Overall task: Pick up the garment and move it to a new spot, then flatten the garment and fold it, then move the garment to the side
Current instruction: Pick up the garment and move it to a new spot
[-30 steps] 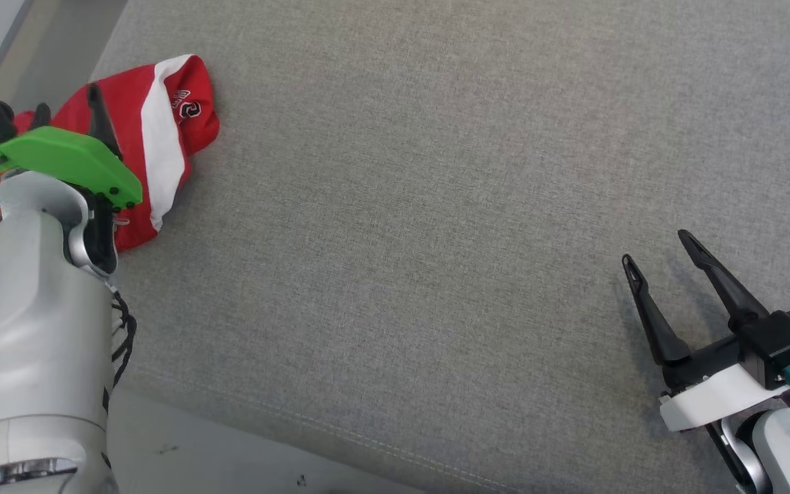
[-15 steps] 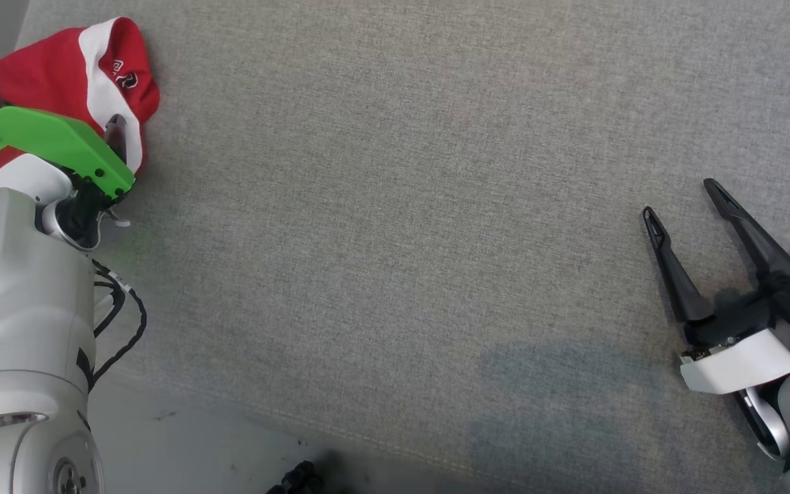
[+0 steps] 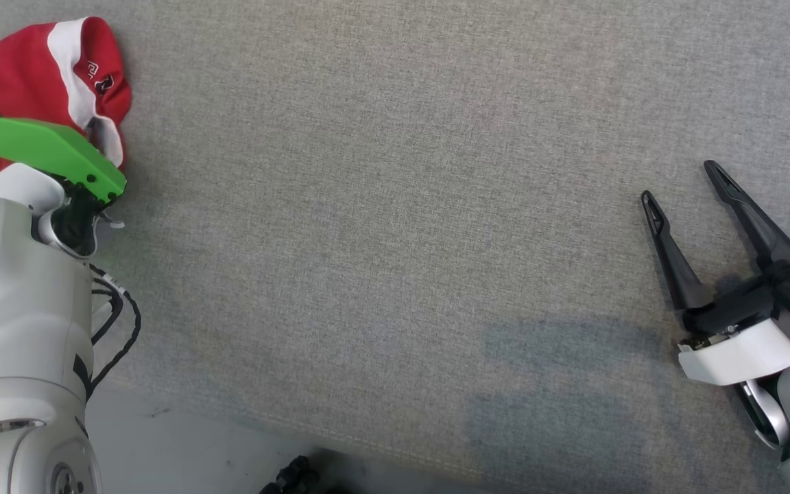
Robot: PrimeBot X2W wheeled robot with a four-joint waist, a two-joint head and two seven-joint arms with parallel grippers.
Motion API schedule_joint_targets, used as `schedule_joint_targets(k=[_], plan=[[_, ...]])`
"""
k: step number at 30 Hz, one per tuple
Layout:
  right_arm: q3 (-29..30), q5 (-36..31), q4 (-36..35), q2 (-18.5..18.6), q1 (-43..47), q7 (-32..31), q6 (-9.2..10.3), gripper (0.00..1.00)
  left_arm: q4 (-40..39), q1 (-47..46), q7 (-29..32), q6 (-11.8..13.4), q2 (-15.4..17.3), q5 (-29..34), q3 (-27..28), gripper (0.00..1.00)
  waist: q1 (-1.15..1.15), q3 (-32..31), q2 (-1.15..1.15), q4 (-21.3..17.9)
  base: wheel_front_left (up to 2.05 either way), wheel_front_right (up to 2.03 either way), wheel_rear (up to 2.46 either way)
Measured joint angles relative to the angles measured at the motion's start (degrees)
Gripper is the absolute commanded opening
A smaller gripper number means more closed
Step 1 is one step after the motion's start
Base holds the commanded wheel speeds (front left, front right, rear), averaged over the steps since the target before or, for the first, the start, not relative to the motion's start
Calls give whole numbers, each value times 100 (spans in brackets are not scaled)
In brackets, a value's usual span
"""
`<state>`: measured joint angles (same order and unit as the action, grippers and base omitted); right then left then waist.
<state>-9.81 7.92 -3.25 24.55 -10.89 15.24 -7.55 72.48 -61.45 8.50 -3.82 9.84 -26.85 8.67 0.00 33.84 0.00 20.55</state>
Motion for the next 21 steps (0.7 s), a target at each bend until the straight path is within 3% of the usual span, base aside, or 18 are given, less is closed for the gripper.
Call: schedule_joint_targets(k=[11,21], plan=[[-201,134,342,-387,-61,-9,5,100,-294,179,-1778,-282,313,41,-123,0,0,-478,0,-64,0,0,0],[-404,210,584,-940,-31,-11,5,100,-809,227,-2171,-355,549,179,-638,0,0,-1288,0,-263,0,0,0]])
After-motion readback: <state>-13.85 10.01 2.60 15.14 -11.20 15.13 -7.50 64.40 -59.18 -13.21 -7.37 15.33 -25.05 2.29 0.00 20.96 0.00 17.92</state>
